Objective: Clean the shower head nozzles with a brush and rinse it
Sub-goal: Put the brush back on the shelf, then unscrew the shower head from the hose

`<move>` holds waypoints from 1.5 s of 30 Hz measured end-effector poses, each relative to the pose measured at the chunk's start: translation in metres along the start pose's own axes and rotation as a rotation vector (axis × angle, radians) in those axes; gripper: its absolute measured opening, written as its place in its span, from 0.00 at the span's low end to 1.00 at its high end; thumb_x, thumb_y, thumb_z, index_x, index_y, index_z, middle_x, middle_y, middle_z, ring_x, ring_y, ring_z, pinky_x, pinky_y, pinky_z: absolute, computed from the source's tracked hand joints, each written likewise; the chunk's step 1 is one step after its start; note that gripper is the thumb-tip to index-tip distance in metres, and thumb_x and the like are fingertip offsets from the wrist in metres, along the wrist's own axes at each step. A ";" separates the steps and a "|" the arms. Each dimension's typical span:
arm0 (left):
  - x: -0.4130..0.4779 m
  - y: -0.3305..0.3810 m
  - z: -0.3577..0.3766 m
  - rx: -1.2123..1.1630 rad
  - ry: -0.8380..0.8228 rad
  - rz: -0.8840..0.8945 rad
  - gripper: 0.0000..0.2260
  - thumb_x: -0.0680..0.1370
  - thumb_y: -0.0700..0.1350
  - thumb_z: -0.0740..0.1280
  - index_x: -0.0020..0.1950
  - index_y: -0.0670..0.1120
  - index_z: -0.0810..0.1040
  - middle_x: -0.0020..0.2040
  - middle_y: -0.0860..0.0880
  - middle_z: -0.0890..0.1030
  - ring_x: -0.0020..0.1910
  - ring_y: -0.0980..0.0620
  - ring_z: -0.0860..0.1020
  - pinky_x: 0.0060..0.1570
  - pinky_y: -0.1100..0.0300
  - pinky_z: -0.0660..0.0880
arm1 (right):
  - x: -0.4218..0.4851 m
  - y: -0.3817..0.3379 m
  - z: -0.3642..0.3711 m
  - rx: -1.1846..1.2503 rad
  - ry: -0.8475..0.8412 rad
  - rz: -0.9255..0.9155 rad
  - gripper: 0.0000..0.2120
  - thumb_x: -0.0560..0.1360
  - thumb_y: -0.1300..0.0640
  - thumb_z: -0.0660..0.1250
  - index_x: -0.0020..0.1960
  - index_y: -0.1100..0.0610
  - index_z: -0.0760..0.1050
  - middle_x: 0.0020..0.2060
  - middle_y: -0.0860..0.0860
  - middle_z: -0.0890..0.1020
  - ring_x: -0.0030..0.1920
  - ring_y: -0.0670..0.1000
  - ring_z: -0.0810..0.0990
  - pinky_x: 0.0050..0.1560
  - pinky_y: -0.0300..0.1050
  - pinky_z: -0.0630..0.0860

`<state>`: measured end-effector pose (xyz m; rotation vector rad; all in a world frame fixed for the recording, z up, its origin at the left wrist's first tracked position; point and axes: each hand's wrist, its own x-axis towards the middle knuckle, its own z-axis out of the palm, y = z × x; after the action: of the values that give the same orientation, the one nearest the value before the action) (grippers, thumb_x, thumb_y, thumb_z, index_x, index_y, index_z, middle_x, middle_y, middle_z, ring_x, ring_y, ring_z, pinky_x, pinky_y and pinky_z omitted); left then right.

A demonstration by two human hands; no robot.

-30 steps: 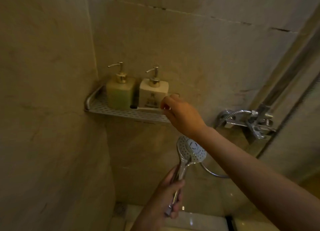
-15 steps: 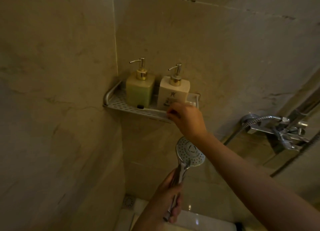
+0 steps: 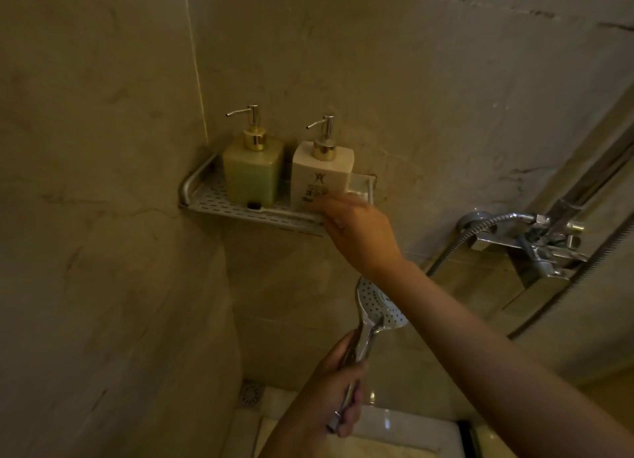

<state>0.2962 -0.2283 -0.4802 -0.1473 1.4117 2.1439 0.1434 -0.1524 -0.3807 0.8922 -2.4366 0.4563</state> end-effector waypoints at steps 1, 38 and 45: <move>0.001 0.000 0.001 0.007 0.006 -0.003 0.20 0.79 0.43 0.60 0.66 0.65 0.66 0.28 0.48 0.72 0.18 0.56 0.65 0.16 0.69 0.59 | -0.004 0.001 -0.007 0.071 0.057 0.037 0.12 0.76 0.59 0.64 0.57 0.53 0.79 0.53 0.51 0.82 0.52 0.53 0.81 0.44 0.50 0.81; 0.106 0.222 0.323 1.035 -0.293 1.308 0.04 0.77 0.43 0.64 0.48 0.51 0.74 0.42 0.51 0.80 0.40 0.56 0.79 0.40 0.62 0.77 | -0.119 0.137 -0.340 1.083 0.959 1.164 0.05 0.69 0.62 0.60 0.36 0.55 0.73 0.29 0.51 0.76 0.39 0.52 0.78 0.48 0.50 0.75; 0.123 0.381 0.340 1.037 0.386 1.853 0.14 0.71 0.44 0.60 0.56 0.51 0.74 0.59 0.51 0.77 0.59 0.51 0.74 0.64 0.49 0.57 | -0.051 0.165 -0.420 1.114 0.896 1.010 0.13 0.76 0.58 0.66 0.59 0.60 0.77 0.41 0.54 0.79 0.35 0.49 0.76 0.40 0.45 0.76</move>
<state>0.0707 0.0079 -0.0684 1.8428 3.3947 1.8081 0.2086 0.1888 -0.0875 -0.3483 -1.4452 2.1061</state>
